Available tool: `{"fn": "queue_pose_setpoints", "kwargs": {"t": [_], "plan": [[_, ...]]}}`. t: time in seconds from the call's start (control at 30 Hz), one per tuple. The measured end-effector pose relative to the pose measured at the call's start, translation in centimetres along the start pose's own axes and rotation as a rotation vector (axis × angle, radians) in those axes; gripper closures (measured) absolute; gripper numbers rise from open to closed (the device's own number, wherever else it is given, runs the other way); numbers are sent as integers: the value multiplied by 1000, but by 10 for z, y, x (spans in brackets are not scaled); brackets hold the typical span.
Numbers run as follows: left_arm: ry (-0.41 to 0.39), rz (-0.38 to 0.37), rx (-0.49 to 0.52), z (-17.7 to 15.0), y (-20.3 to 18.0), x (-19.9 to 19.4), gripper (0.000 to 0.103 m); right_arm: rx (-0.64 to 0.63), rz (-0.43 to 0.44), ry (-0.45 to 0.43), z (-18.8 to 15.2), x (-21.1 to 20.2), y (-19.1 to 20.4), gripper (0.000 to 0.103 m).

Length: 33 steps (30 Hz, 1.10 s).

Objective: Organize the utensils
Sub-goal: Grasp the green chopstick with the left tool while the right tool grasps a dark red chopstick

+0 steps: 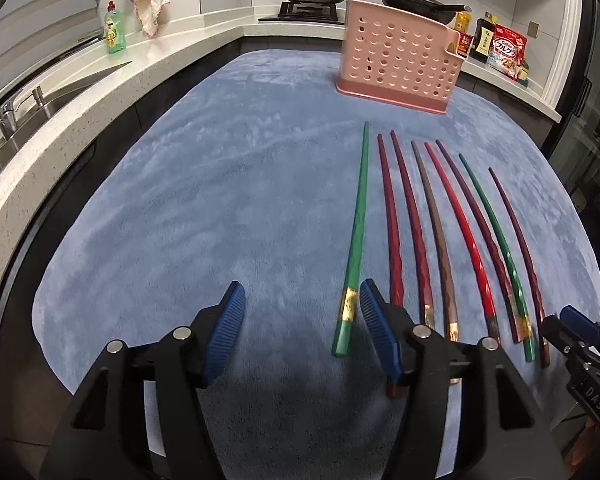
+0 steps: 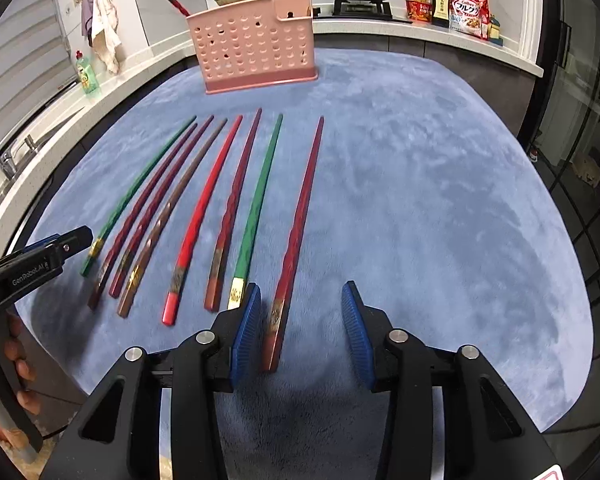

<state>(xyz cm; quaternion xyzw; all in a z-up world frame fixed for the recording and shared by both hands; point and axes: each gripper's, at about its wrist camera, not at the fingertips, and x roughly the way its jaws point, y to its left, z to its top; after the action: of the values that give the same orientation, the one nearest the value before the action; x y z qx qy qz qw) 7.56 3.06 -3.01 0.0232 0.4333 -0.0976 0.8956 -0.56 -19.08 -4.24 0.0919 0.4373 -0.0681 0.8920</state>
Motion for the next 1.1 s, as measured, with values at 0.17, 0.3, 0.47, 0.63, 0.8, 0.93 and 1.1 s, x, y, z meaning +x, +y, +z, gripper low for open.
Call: {"fn": "queue_pose_setpoints", "kwargs": {"t": [0.17, 0.3, 0.47, 0.63, 0.8, 0.93, 1.1], "plan": [[11, -4, 3, -3, -2, 3, 46, -3, 3, 7, -4, 3, 2, 66], [20, -4, 6, -5, -2, 6, 46, -4, -3, 8, -6, 4, 1, 71], [22, -4, 8, -6, -3, 9, 46, -9, -7, 6, -6, 5, 1, 73], [23, 0, 12, -6, -4, 11, 46, -9, -6, 7, -6, 5, 1, 75], [24, -5, 2, -5, -4, 12, 48, -10, -7, 6, -7, 5, 1, 78], [23, -25, -12, -3, -2, 12, 57, -9, -8, 6, -7, 5, -1, 80], [31, -65, -21, -2, -3, 12, 72, -8, -7, 7, -8, 5, -2, 85]]}}
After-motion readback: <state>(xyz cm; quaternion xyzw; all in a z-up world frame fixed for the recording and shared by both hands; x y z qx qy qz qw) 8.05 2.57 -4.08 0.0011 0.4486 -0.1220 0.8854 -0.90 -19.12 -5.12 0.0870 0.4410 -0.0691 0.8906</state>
